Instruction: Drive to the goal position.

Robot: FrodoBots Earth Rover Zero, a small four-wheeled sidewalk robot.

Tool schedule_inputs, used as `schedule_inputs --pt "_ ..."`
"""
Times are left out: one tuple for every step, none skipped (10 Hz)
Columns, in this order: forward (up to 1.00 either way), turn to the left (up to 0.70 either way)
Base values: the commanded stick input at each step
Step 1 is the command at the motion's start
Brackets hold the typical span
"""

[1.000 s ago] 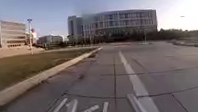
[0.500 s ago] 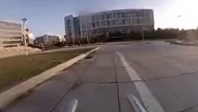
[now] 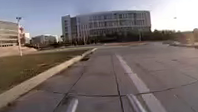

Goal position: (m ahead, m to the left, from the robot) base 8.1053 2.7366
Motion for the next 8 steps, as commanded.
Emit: schedule_inputs --pt "0.70 -0.14" --pt "0.70 -0.14" --pt "0.70 -0.14" --pt "0.70 -0.14" --pt "0.70 -0.14" --pt "0.70 -0.14" --pt "0.70 -0.14" --pt "0.70 -0.14"
